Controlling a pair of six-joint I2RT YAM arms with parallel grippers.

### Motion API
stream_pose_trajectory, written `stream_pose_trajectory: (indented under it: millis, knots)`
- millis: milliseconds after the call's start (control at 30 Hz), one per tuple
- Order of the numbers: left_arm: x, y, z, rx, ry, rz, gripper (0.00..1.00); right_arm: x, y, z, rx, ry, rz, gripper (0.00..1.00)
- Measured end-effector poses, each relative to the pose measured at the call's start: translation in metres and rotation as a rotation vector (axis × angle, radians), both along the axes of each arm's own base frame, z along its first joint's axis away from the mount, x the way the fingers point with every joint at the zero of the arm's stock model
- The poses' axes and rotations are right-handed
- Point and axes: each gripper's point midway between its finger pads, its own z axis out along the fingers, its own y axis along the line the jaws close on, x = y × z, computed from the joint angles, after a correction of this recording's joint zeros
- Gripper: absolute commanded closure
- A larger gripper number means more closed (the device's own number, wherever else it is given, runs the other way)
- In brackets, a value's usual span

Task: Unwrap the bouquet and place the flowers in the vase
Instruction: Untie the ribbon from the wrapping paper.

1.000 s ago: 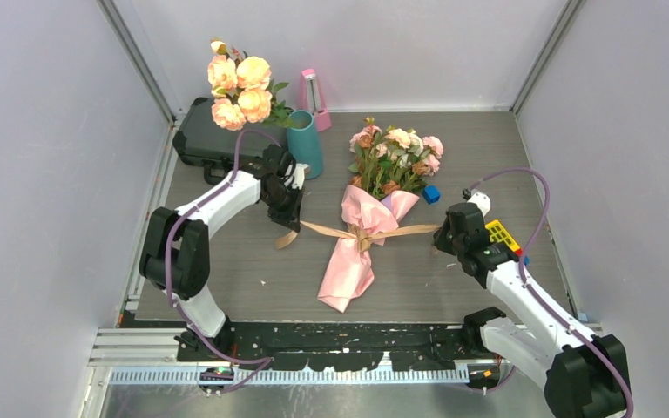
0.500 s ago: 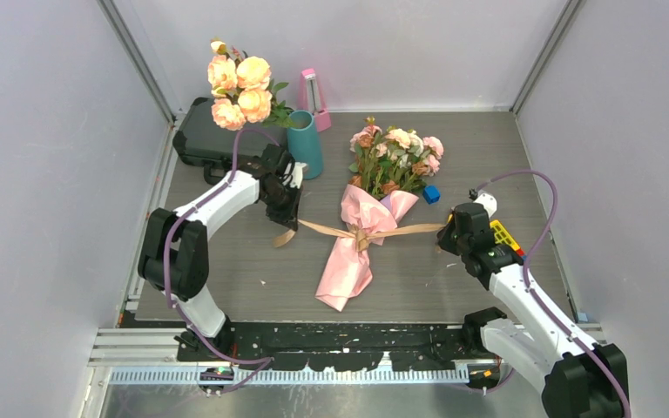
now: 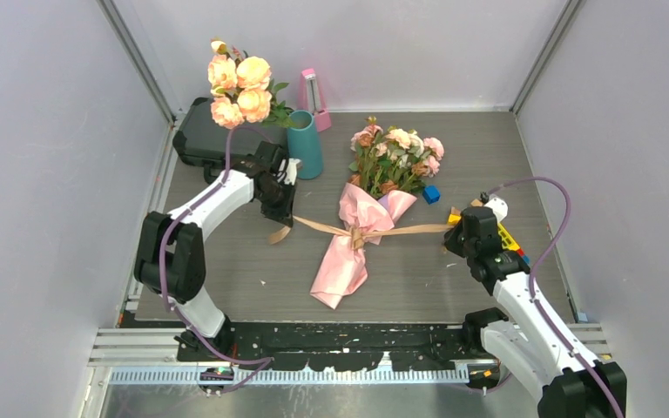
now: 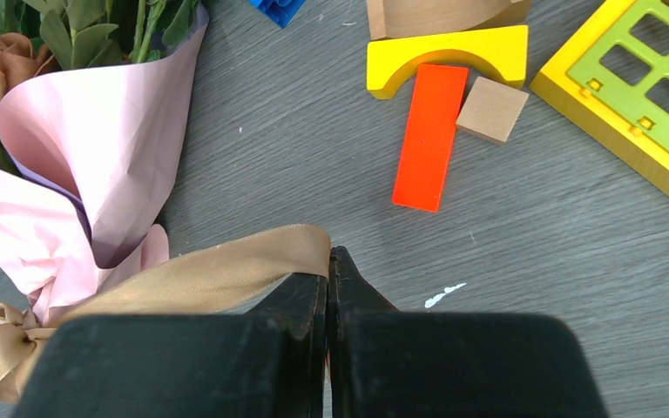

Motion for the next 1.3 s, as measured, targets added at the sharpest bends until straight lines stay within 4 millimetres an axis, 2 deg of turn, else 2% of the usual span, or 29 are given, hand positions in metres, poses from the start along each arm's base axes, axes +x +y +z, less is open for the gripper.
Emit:
stream_pose_trajectory:
  millis: [533, 1300]
  knots:
    - [0.010, 0.017, 0.014, -0.009, -0.043, 0.056, 1.00, 0.001, -0.018, 0.001, 0.006, -0.004, -0.074, 1.00]
    - [0.018, 0.036, 0.020, 0.026, -0.082, 0.112, 1.00, 0.002, -0.048, 0.001, 0.100, 0.001, -0.181, 1.00]
